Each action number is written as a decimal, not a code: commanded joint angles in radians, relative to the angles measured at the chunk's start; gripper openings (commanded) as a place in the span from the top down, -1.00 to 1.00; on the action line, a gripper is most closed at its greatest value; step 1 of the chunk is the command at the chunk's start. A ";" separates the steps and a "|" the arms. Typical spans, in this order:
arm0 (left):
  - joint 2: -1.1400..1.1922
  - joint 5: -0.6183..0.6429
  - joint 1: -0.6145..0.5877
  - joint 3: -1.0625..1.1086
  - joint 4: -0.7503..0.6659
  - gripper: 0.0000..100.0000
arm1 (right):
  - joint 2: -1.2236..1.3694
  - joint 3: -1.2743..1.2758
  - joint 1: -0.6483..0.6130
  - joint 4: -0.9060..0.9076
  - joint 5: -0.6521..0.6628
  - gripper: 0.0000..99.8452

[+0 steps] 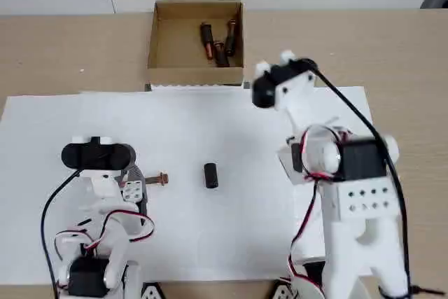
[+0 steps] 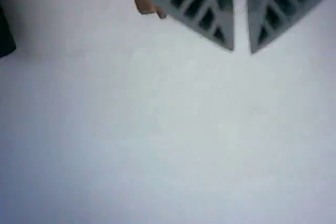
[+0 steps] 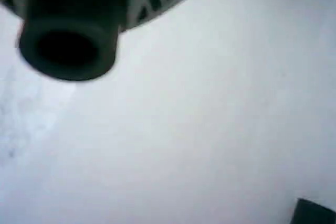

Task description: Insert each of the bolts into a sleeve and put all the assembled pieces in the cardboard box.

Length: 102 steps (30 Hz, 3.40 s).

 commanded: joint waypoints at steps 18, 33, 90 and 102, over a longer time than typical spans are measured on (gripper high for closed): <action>0.565 -0.031 -0.006 -0.627 0.141 0.99 | -0.133 0.127 0.245 0.004 -0.009 0.99; 1.023 -0.140 -0.006 -0.808 0.138 0.99 | -0.127 0.193 0.246 0.004 -0.011 0.99; 1.556 -1.321 0.080 -0.722 0.023 0.84 | -0.127 0.249 0.340 -0.004 -0.009 0.99; 1.599 -1.347 0.078 -0.657 -0.038 0.84 | -0.127 0.249 0.340 -0.004 -0.009 0.99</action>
